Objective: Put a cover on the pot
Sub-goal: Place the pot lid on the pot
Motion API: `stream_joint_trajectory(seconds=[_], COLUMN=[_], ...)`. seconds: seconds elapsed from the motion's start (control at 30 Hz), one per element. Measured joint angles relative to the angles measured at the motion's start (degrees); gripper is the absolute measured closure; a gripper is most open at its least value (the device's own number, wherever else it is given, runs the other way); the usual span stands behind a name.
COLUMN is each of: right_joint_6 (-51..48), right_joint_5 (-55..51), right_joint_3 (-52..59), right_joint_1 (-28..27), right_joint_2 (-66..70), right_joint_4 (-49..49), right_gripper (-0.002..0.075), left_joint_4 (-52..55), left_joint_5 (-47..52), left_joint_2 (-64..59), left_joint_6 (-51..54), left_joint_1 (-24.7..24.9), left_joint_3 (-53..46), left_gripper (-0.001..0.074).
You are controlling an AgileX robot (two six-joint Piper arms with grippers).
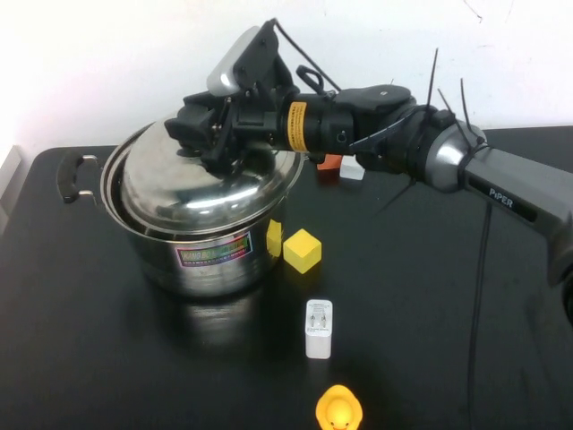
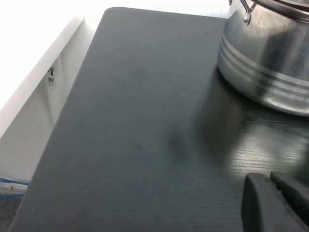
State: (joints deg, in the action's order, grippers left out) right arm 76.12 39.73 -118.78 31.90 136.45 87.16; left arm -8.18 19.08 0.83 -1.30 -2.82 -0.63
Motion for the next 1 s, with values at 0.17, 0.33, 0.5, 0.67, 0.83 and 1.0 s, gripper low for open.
stream_joint_trajectory(seconds=[0.17,0.33,0.5,0.67,0.83,1.0], right_joint_6=[0.18,0.18,0.27,0.27,0.27,0.27], right_joint_5=[0.00,-0.38,-2.64,-3.80,-3.55,-3.55], right_joint_3=[-0.14,-0.40,-0.75,-0.75,-0.75,-0.75], right_joint_1=[0.97,1.09,1.09,1.09,1.09,1.19], right_joint_2=[0.02,0.12,0.12,0.12,0.23,0.23], right_joint_4=[0.00,-0.20,-0.25,-0.25,-0.25,-0.25], right_gripper=[0.0385,0.0385,0.0385,0.0385,0.0385,0.0385], left_joint_4=[0.00,0.00,0.00,0.00,0.00,0.00], left_joint_5=[0.00,0.00,0.00,0.00,0.00,0.00], left_joint_2=[0.00,0.00,0.00,0.00,0.00,0.00], left_joint_6=[0.00,0.00,0.00,0.00,0.00,0.00], left_joint_1=[0.00,0.00,0.00,0.00,0.00,0.00], left_joint_3=[0.00,0.00,0.00,0.00,0.00,0.00], left_gripper=[0.0737,0.0737,0.0737,0.0737,0.0737,0.0737])
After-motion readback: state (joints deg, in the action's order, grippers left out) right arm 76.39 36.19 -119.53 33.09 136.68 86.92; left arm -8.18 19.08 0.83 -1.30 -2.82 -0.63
